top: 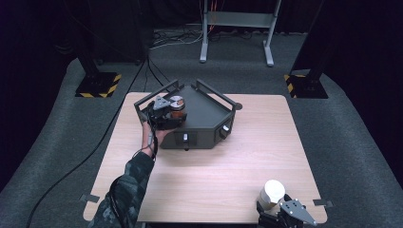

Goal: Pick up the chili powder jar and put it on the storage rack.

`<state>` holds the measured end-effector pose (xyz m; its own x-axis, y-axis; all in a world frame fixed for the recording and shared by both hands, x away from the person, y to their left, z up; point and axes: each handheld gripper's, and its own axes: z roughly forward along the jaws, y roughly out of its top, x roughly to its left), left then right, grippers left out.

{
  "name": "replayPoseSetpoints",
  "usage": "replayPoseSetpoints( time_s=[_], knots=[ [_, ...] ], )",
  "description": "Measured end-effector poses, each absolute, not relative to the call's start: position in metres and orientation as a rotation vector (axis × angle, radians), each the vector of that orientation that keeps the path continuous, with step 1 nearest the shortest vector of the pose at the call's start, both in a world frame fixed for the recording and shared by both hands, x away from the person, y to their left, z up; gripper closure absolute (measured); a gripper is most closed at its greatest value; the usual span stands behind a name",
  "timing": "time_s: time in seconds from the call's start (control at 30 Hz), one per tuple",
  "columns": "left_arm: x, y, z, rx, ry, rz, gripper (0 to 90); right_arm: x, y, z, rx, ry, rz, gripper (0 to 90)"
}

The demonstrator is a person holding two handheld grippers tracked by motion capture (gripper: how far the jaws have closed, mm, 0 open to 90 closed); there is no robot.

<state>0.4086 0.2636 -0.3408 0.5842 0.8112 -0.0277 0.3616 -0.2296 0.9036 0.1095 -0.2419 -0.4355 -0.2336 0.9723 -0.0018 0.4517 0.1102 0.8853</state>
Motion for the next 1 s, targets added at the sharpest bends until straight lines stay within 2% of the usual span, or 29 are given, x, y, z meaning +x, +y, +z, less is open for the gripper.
replayPoseSetpoints(
  time_s=[0.23,0.47,0.7,1.0],
  knots=[
    [0.409,0.265,-0.338,1.824,0.974,0.541,30.3,0.108,-0.242,-0.434,1.390,1.760,1.070,0.4],
    [0.401,0.272,-0.326,1.859,1.006,0.514,12.5,0.109,-0.242,-0.435,1.389,1.765,1.073,0.4],
    [0.382,0.287,-0.318,1.866,0.992,0.484,0.5,0.109,-0.240,-0.434,1.383,1.769,1.069,0.4],
    [0.333,0.296,-0.328,1.897,0.951,0.513,0.0,0.109,-0.239,-0.434,1.374,1.770,1.065,0.4]
  ],
)
